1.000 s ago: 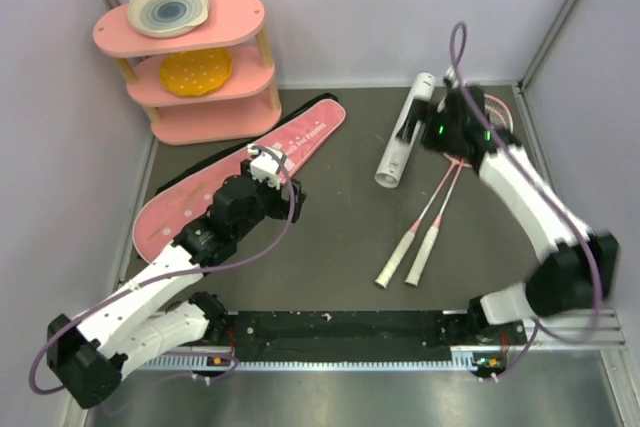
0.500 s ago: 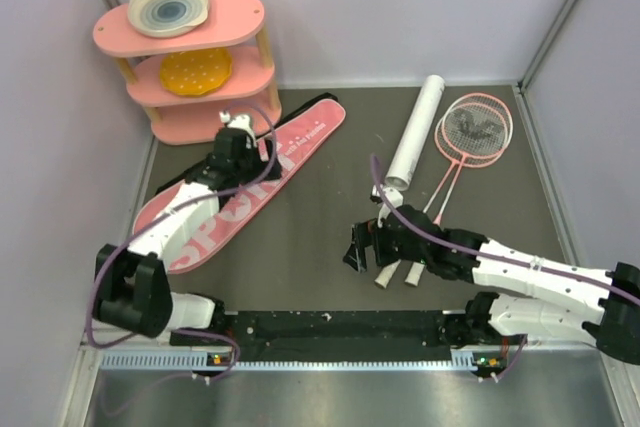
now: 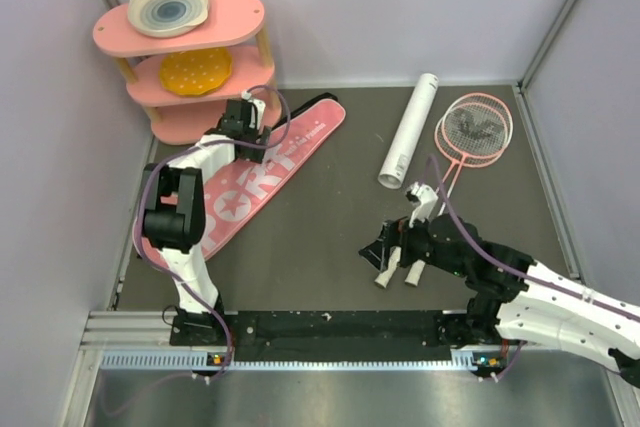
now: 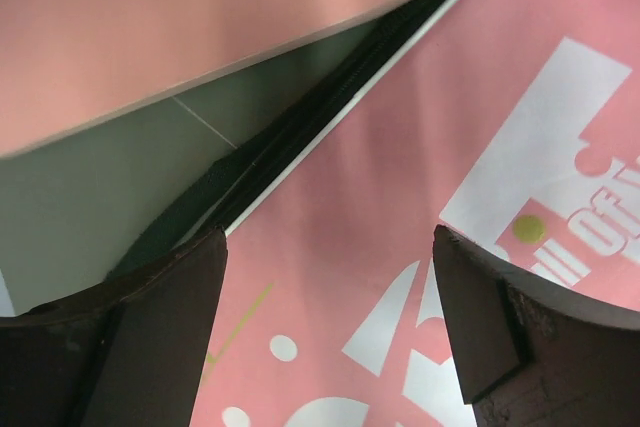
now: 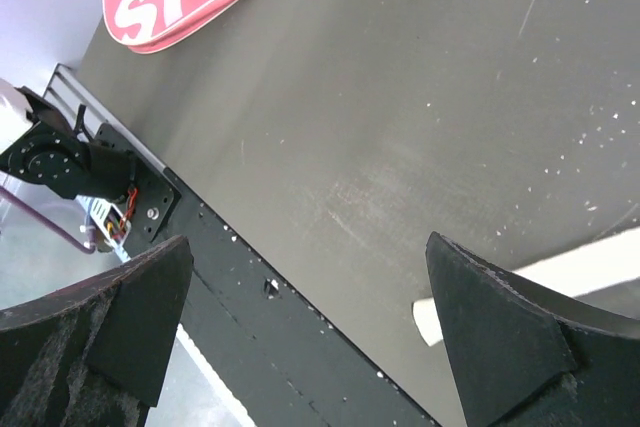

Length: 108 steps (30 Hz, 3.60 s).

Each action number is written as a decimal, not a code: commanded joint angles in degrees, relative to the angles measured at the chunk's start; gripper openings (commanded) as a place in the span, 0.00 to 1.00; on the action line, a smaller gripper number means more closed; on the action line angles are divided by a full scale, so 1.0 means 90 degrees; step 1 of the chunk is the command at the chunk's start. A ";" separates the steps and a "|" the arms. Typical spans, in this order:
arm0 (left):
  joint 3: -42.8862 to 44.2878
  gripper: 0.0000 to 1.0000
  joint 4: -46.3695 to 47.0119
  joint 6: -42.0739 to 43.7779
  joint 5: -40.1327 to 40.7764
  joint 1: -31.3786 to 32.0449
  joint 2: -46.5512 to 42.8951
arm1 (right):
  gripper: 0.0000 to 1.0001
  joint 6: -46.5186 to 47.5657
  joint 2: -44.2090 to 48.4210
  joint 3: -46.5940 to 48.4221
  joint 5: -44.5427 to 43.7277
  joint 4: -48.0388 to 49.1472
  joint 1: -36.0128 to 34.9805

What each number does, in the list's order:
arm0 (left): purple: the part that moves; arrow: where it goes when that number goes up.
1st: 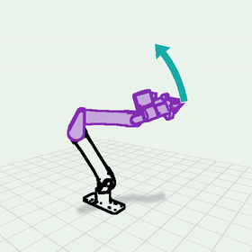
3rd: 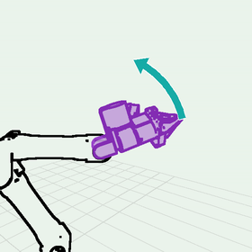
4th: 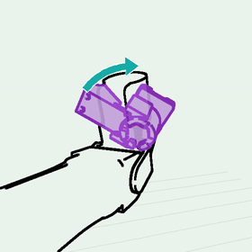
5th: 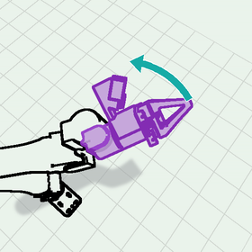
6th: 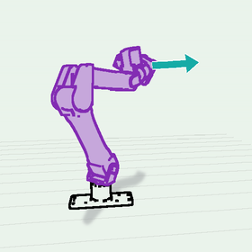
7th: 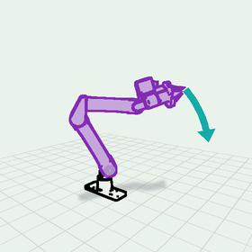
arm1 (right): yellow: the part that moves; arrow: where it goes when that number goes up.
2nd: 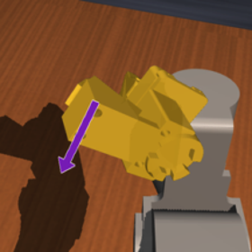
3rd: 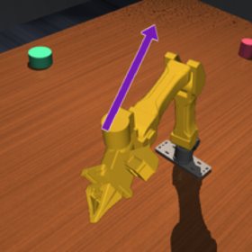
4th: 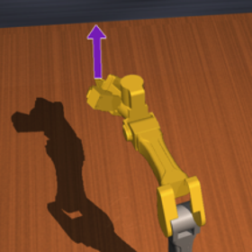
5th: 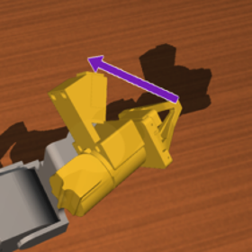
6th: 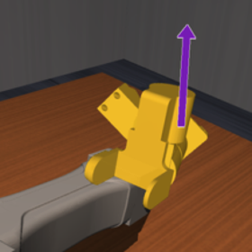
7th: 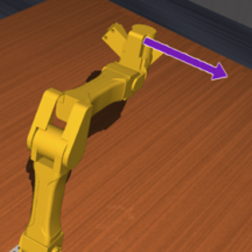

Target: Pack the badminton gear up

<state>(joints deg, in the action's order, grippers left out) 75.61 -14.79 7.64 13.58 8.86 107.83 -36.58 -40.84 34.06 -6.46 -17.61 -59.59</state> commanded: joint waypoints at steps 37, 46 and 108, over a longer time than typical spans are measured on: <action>0.2254 0.64 -0.3152 -0.0096 -0.2847 -0.0819 0.2082 | 0.99 0.0158 0.0915 -0.0025 -0.0484 -0.0700 -0.0058; 0.1462 0.06 -0.2644 -0.1023 -0.2379 -0.0204 0.0911 | 0.99 0.0041 0.0505 -0.0074 -0.0444 -0.0368 -0.0058; -0.0579 0.74 -0.1365 -0.2626 -0.5132 -0.0370 -0.0242 | 0.63 -0.2586 -0.7864 0.3607 0.2661 0.2435 0.1709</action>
<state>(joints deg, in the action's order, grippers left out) 73.49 -28.42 -14.68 -28.95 4.64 110.34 -58.85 -109.43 62.70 20.10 4.56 -45.56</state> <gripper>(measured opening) 0.744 0.679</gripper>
